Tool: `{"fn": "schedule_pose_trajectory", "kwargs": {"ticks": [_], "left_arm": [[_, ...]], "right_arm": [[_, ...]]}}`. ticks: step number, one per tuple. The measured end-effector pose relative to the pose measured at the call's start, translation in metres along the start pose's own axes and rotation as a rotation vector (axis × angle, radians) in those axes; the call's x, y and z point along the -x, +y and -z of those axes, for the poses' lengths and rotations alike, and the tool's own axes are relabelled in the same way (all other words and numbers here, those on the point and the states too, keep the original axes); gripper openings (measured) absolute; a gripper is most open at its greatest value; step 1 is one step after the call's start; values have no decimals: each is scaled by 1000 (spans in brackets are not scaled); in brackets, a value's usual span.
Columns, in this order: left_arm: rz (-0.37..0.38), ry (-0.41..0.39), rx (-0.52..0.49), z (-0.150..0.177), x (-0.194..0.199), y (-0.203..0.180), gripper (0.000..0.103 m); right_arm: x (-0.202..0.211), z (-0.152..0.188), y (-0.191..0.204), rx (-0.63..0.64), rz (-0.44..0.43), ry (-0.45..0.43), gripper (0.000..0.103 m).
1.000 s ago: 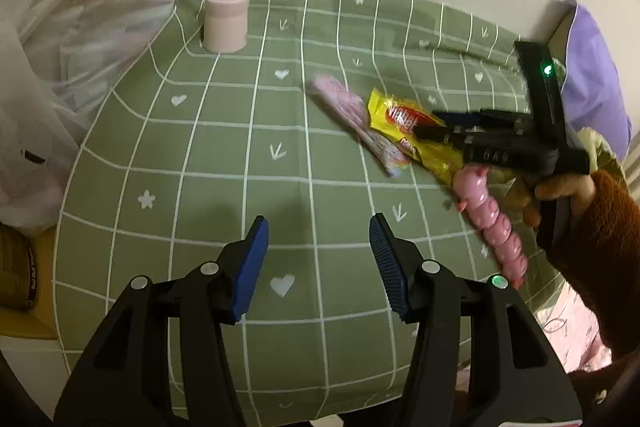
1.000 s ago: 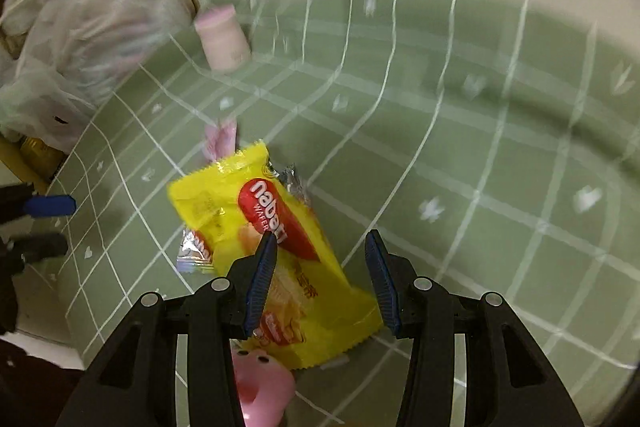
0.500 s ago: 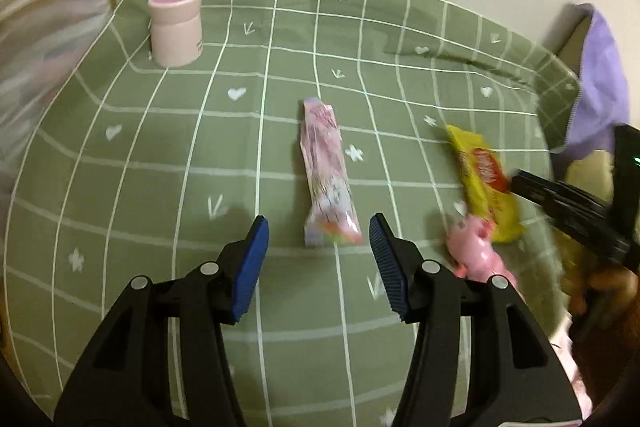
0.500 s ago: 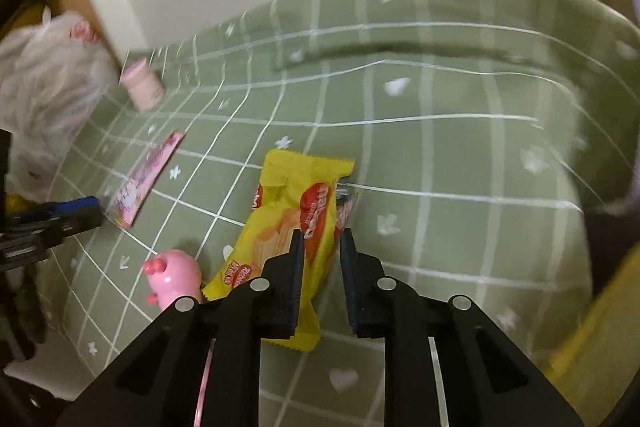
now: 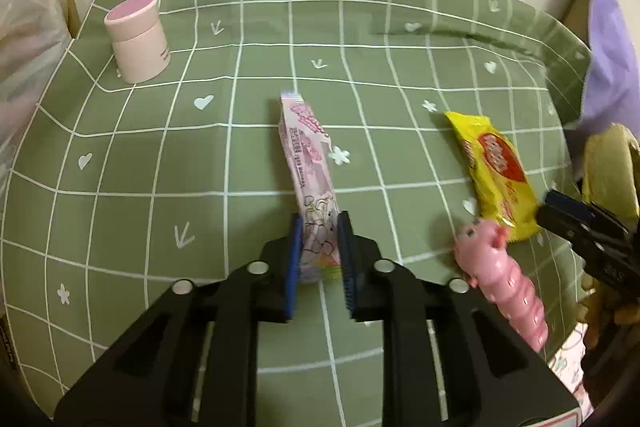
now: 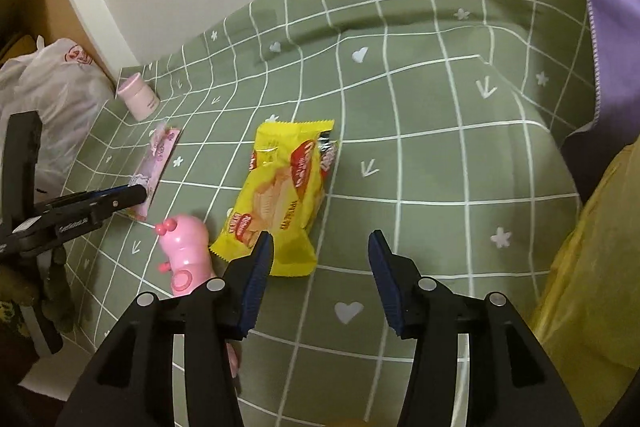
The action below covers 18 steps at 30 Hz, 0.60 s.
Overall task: Collect trash
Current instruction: 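Grasp the yellow Nabati wafer pack with the right gripper while the left grasps the pink candy wrapper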
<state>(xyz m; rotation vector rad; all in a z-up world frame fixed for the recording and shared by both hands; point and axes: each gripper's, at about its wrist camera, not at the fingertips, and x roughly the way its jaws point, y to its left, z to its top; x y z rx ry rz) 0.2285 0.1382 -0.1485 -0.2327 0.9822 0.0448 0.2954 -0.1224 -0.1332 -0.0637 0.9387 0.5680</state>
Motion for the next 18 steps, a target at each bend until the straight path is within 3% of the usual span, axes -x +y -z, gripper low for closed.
{"fn": "schedule_pose_trajectory", "kwargs": {"ticks": [9, 13, 18], "left_arm": [[34, -11, -7, 19, 29, -4, 16], [33, -19, -10, 21, 39, -5, 16], [26, -34, -14, 24, 50, -7, 16]], "right_arm": [[-29, -3, 18, -20, -55, 33, 46], [-30, -2, 31, 37, -30, 33, 18], [-15, 0, 37, 67, -44, 2, 10]]}}
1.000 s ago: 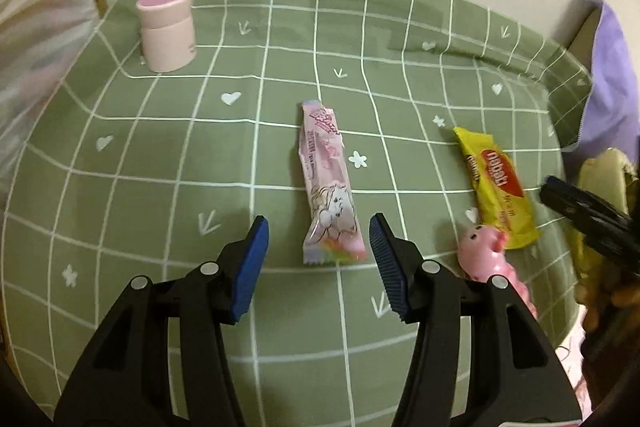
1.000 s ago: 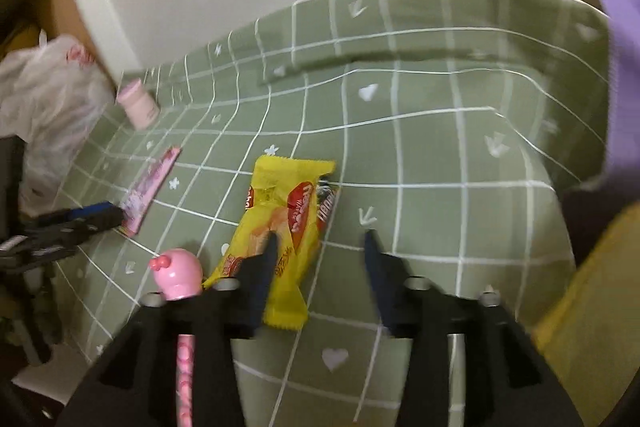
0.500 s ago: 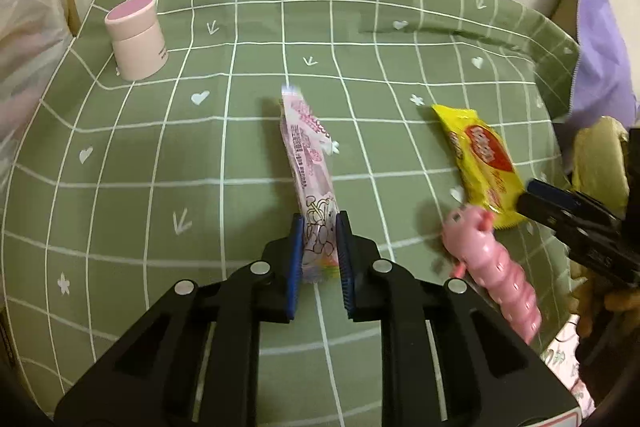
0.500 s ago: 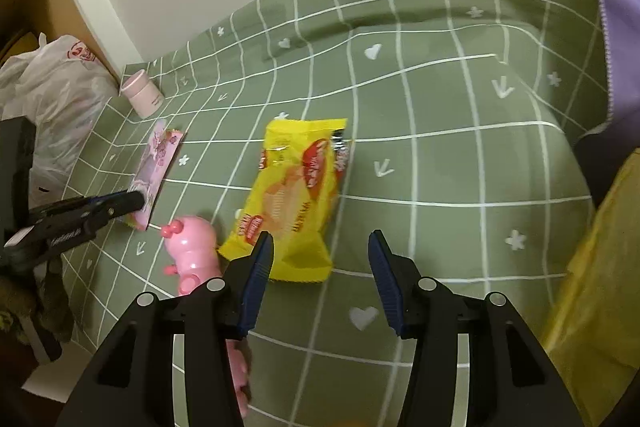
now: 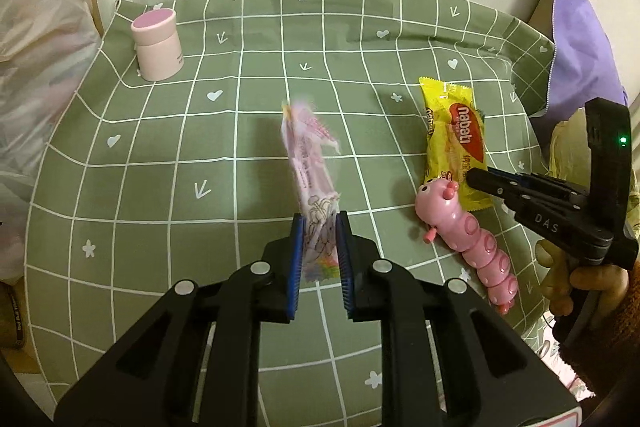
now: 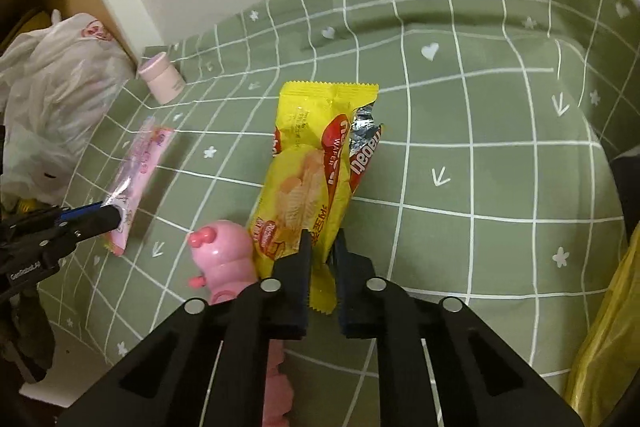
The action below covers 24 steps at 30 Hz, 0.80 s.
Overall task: Collect trash
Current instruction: 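Grasp the yellow Nabati wafer pack with the right gripper while the left grasps the pink candy wrapper, then lift the wafer pack and candy wrapper and carry them toward the trash bag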
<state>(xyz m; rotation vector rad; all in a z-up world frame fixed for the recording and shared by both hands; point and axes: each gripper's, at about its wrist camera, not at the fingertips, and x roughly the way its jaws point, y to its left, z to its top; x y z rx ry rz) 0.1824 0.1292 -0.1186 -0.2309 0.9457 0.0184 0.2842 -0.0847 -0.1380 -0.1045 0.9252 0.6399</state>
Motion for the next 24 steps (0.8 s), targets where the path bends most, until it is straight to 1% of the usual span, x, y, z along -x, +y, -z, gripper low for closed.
{"fn": "schedule_pose_trajectory", "kwargs": {"ticks": [5, 9, 12, 14, 16, 17, 18, 22, 24], "left_arm": [[13, -7, -13, 2, 8, -7, 16], [26, -6, -26, 6, 13, -10, 16], [31, 0, -6, 10, 13, -5, 16], [59, -7, 39, 17, 15, 3, 16], [73, -21, 90, 24, 16, 13, 26], [69, -27, 97, 26, 16, 15, 34], [62, -29, 96, 27, 15, 15, 36], [9, 8, 23, 30, -3, 4, 37], [-37, 16, 8, 31, -12, -1, 37]], "right_arm": [[25, 1, -1, -5, 15, -44, 9], [43, 6, -6, -4, 60, -60, 9], [52, 11, -11, -21, 73, -63, 9], [56, 17, -15, -34, 74, -62, 9], [58, 23, -16, -44, 69, -62, 9], [59, 25, -16, -45, 65, -62, 9], [59, 28, -16, -47, 63, -63, 9], [59, 34, -15, -60, 65, -69, 9], [62, 37, -15, -64, 67, -74, 9]]}}
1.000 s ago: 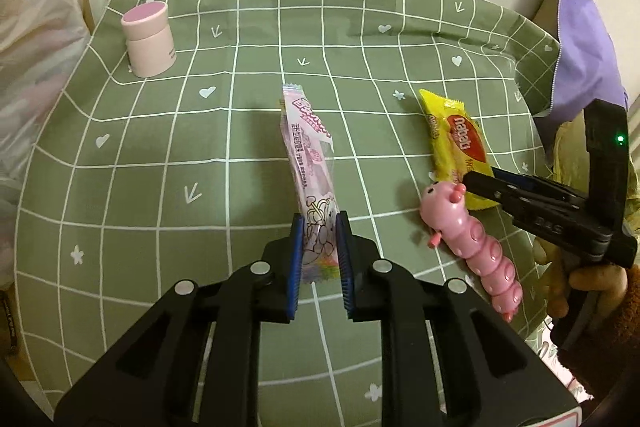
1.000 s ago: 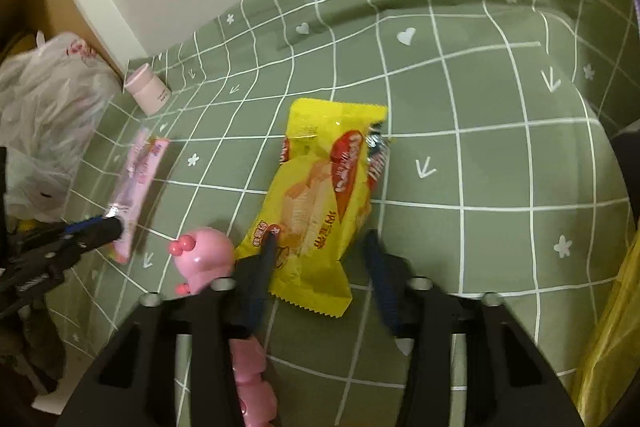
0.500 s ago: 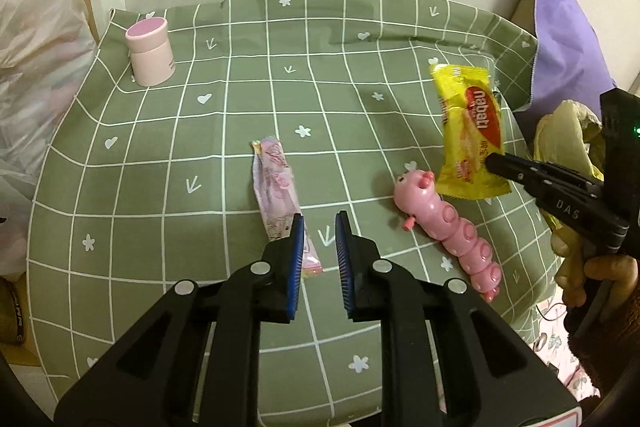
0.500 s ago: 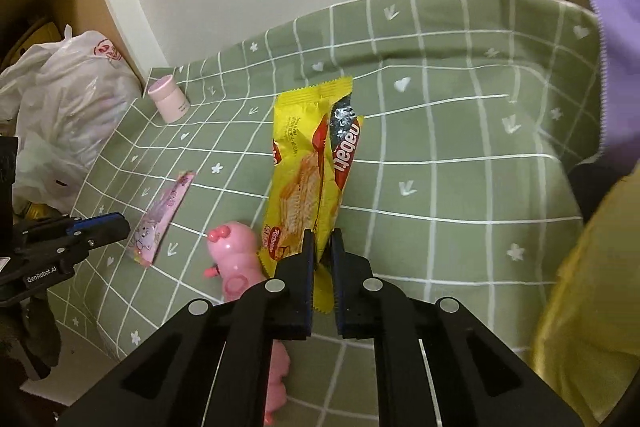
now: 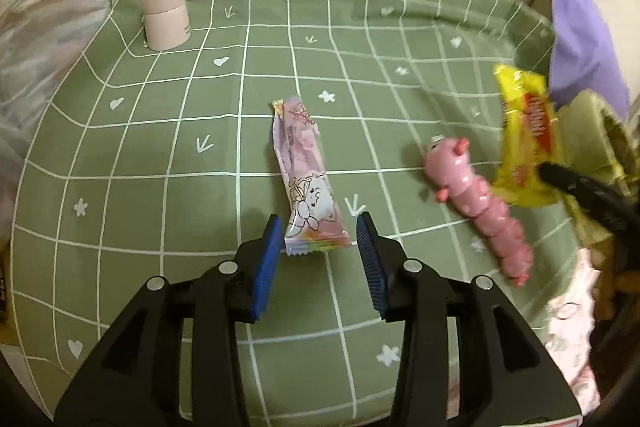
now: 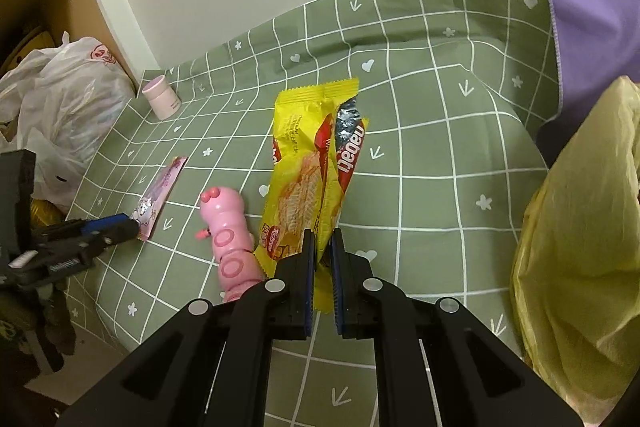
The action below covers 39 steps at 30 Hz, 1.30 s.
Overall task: Collect trash
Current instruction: 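Lift the wafer pack and candy wrapper and carry them toward the trash bag, then lower both items into the trash bag and open both grippers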
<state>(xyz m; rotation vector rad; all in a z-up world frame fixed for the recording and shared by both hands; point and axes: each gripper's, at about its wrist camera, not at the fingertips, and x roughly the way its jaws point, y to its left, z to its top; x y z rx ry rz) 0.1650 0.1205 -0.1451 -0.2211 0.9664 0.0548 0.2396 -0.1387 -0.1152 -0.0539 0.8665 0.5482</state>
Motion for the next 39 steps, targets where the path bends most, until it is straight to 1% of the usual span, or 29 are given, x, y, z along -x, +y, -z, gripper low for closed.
{"fn": "schedule_pose_trajectory", "kwargs": {"ticks": [2, 4, 5, 7, 9, 15, 18, 20, 22, 24, 25, 27, 30, 31, 34, 39], "left_arm": [[-10, 11, 24, -2, -7, 1, 37], [-24, 0, 38, -5, -11, 1, 36], [-29, 3, 32, -7, -13, 1, 31], [-37, 3, 18, -10, -14, -1, 15], [-24, 4, 22, -13, -12, 0, 11], [22, -56, 4, -24, 19, -4, 10], [60, -121, -16, -38, 45, -14, 10], [89, -164, -35, -49, 62, -23, 10], [128, -207, -63, -60, 79, -36, 10], [185, -251, -104, -76, 95, -56, 10], [205, -264, -117, -81, 100, -63, 10], [267, -290, -162, -93, 110, -83, 11], [365, -319, -249, -109, 121, -125, 11], [387, -321, -269, -111, 123, -135, 11], [475, -319, -359, -116, 128, -181, 11], [605, -281, -471, -119, 125, -244, 11]], "right_arm": [[5, 2, 0, -3, 1, -4, 9], [10, 5, 0, -3, 4, -4, 9], [11, 6, -1, -2, 5, -4, 9], [16, 8, -1, -2, 12, -10, 9], [26, 11, -1, 0, 26, -25, 9], [58, 10, -5, -1, 56, -84, 9], [74, 4, -6, -7, 66, -117, 9], [91, -2, -7, -14, 79, -155, 9], [110, -8, -8, -11, 100, -200, 9], [127, -13, -9, -6, 122, -237, 9], [137, -15, -10, -1, 138, -258, 9], [160, -21, -14, 7, 185, -302, 9], [190, -25, -21, 12, 244, -349, 9], [198, -25, -23, 14, 261, -361, 9], [230, -25, -34, 8, 331, -408, 9], [267, -19, -64, -40, 422, -443, 9]]}}
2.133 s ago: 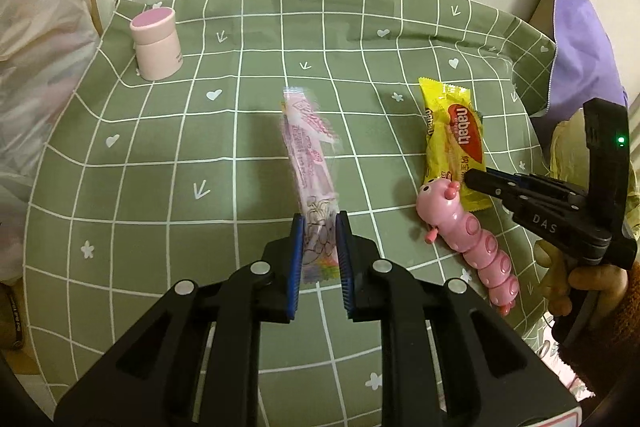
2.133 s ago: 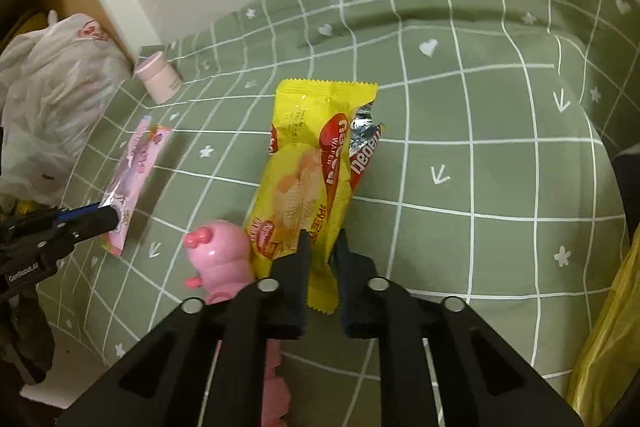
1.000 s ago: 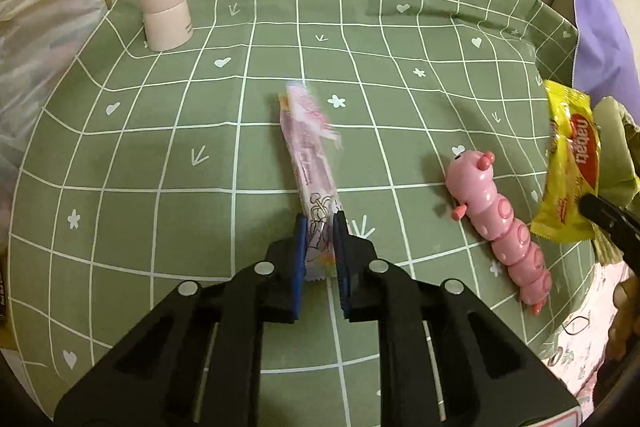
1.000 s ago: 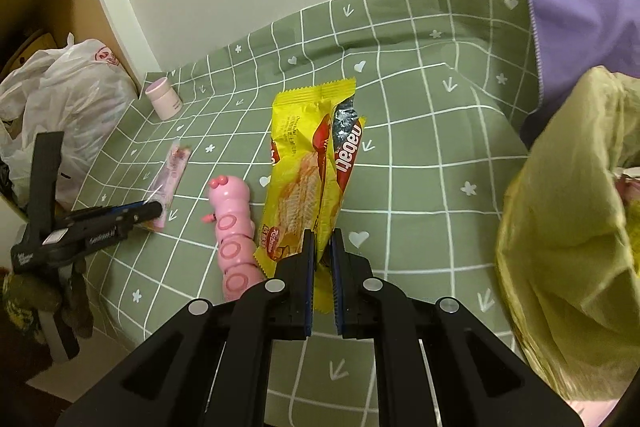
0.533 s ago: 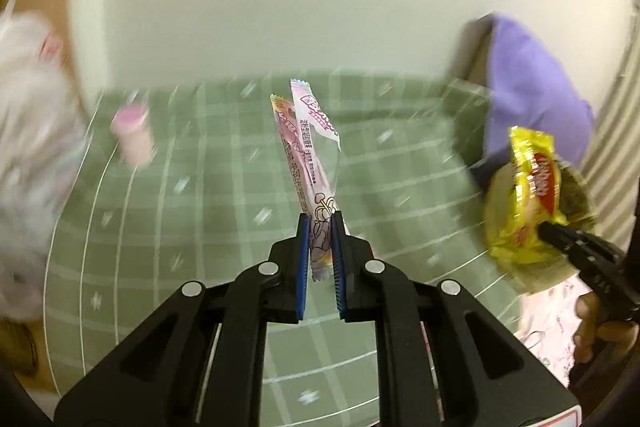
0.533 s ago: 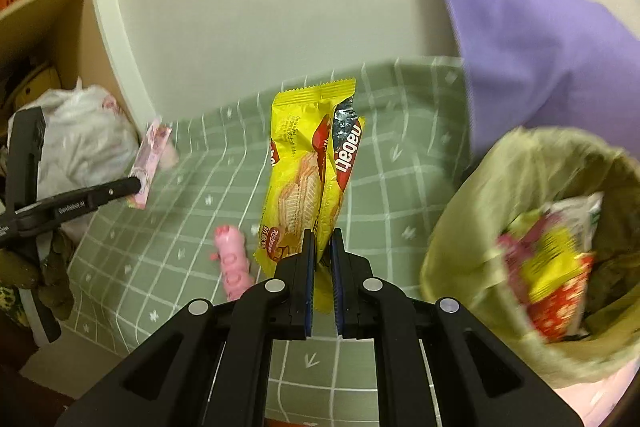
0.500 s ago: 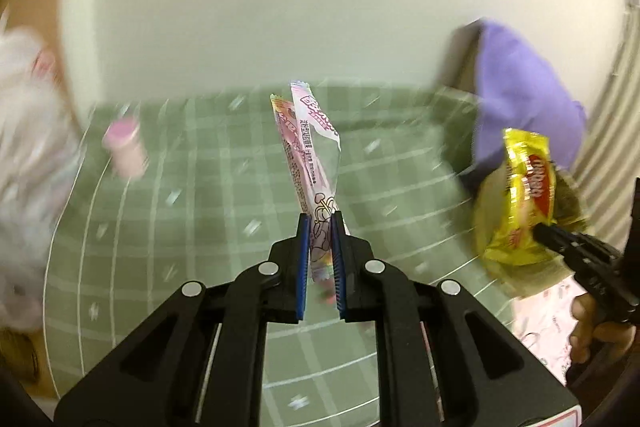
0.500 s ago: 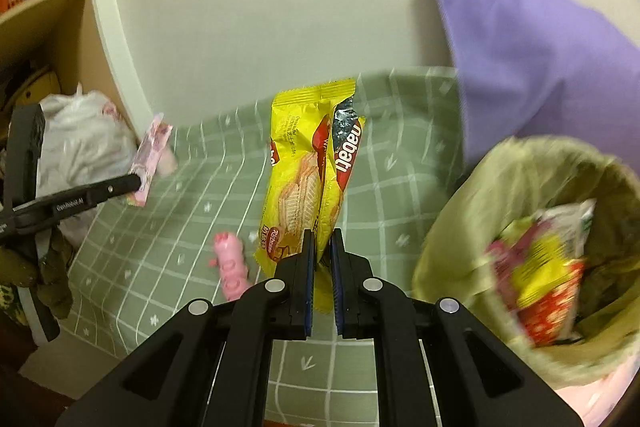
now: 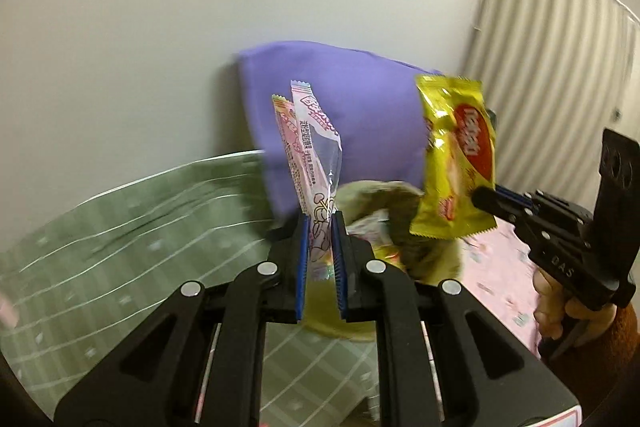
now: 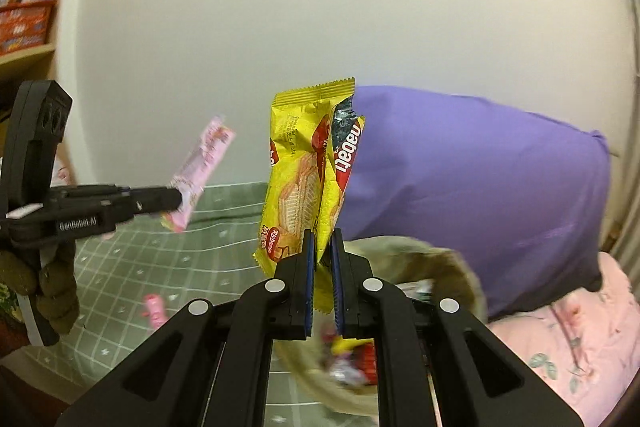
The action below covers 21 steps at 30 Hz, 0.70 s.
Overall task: Collect trash
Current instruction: 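Lower both items into the trash bag and open both grippers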
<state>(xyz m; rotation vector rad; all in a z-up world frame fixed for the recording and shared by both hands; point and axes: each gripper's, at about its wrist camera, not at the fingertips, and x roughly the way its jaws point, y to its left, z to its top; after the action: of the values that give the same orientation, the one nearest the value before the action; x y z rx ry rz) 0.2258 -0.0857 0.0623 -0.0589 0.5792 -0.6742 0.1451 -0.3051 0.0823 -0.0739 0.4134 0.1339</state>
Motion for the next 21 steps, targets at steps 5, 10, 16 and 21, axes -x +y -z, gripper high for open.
{"fn": "schedule_pose_trajectory", "kwargs": {"ticks": [5, 10, 16, 21], "left_arm": [[110, 65, -30, -8, -48, -31, 11], [173, 154, -31, 5, -96, -50, 11], [155, 279, -28, 27, -148, -52, 11], [117, 359, -13, 44, -171, -49, 11]], "right_arm": [[12, 4, -40, -63, 82, 11, 9], [4, 21, -73, -91, 115, 78, 9], [-26, 43, -93, -96, 72, 173, 9], [-64, 58, -93, -68, 0, 252, 9]]}}
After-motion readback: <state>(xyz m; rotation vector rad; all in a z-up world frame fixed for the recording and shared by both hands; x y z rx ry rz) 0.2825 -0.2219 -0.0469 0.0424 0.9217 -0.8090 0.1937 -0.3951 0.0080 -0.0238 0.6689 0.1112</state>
